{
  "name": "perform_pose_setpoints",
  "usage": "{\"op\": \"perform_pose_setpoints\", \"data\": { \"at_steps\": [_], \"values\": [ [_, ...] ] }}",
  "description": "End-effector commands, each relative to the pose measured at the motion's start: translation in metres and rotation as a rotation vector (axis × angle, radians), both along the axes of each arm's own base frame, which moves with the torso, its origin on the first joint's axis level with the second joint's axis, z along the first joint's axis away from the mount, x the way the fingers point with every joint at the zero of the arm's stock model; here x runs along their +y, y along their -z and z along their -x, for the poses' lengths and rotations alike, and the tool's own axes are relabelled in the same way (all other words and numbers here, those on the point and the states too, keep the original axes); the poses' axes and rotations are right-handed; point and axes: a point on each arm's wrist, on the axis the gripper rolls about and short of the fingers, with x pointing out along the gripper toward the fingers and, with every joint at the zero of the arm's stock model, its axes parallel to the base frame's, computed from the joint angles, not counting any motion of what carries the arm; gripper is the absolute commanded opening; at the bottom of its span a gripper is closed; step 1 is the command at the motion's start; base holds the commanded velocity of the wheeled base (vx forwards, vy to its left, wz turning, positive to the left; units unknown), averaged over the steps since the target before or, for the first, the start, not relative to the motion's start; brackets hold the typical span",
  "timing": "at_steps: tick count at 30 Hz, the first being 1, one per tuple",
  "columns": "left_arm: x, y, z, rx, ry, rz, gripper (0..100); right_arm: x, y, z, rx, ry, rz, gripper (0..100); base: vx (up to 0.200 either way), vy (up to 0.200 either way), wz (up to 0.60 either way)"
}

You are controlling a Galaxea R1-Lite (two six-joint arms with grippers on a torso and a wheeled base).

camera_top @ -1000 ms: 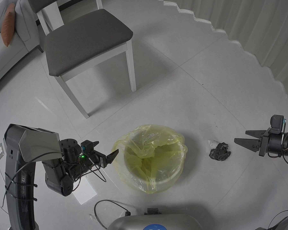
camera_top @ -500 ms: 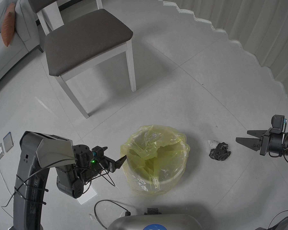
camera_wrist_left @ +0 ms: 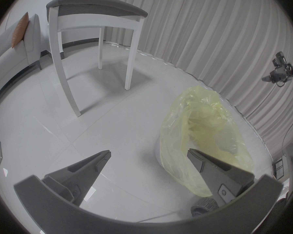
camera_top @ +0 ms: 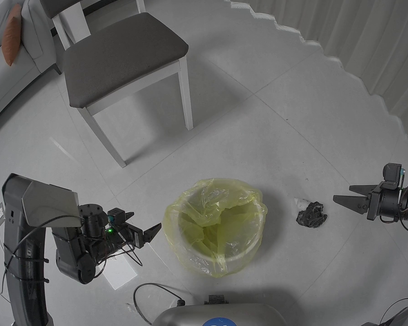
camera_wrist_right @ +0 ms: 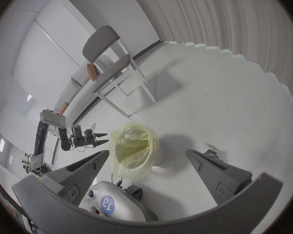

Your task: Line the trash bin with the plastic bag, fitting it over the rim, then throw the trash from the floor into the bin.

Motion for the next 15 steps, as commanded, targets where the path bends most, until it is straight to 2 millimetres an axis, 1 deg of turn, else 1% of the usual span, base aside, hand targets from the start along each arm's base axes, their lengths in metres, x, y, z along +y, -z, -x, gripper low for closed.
{"op": "perform_pose_setpoints", "data": {
  "at_steps": [1, 2, 5, 9, 15],
  "values": [
    [0.005, -0.017, 0.002, -0.05, -0.011, 0.011, 100, -0.001, 0.002, -0.003, 0.008, 0.006, -0.001, 100, 0.0, 0.0, 0.0],
    [0.007, -0.025, 0.004, -0.063, -0.018, 0.018, 100, -0.003, 0.002, -0.012, 0.014, 0.013, 0.001, 100, 0.0, 0.0, 0.0],
    [0.008, -0.033, 0.006, -0.087, -0.022, 0.023, 100, -0.008, 0.007, -0.027, 0.025, 0.02, 0.016, 100, 0.0, 0.0, 0.0],
    [0.004, -0.057, 0.02, -0.133, -0.009, 0.026, 100, -0.021, 0.028, -0.061, 0.013, -0.009, 0.186, 100, 0.0, 0.0, 0.0],
    [-0.003, -0.084, 0.037, -0.204, -0.002, 0.027, 100, -0.026, 0.037, -0.102, 0.103, 0.028, 0.292, 100, 0.0, 0.0, 0.0]
  ]
}}
